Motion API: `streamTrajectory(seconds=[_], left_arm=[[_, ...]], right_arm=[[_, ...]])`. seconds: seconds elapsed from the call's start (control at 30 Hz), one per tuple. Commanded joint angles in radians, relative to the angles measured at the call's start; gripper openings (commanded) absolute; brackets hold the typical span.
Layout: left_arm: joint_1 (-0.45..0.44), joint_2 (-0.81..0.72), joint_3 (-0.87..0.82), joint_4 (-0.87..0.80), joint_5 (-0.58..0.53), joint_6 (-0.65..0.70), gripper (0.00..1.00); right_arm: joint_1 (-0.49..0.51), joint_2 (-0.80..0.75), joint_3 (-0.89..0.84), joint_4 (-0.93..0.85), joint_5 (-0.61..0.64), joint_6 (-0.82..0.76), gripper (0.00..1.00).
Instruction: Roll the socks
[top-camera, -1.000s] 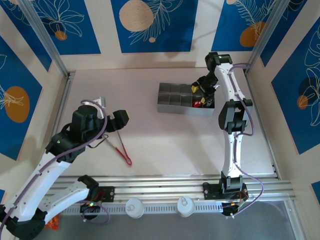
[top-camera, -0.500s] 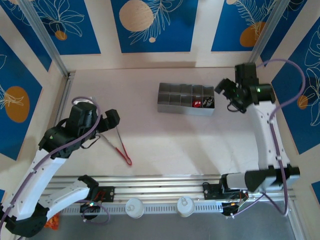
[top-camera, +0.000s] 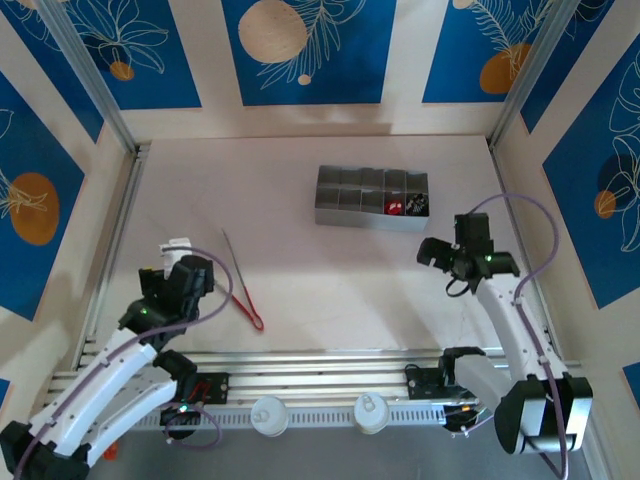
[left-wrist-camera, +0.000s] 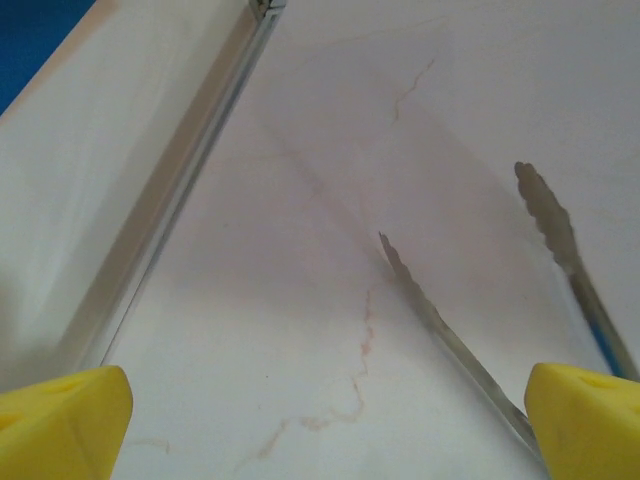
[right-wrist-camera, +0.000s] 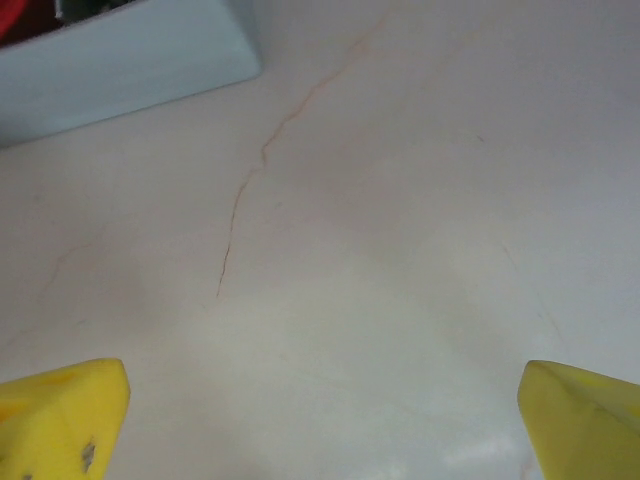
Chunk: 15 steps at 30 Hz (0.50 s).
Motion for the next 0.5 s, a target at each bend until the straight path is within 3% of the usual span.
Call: streamTrajectory(seconds=[0.0, 0.17, 0.27, 0.37, 0.47], left_arm=[[0.083, 0.059, -0.119, 0.450, 0.035, 0.169, 1.00], [0.173, 0.300, -0.194, 0.827, 0.181, 0.248, 1.00], [0.269, 0.436, -0.197, 0.993, 0.257, 0.208, 1.00], [0.344, 0.591, -0.206, 1.212, 0.318, 0.170, 1.00], [0.387, 0.685, -0.135, 1.221, 0.429, 0.230, 1.00]], right_arm=[[0.007, 0.013, -0.102, 0.347, 0.034, -0.118, 0.99], [0.001, 0.127, -0.193, 0.558, -0.019, -0.117, 0.99], [-0.003, 0.204, -0.261, 0.780, -0.067, -0.192, 0.99], [-0.034, 0.289, -0.220, 0.867, -0.164, -0.229, 0.99], [-0.060, 0.379, -0.204, 1.017, -0.253, -0.232, 0.99]])
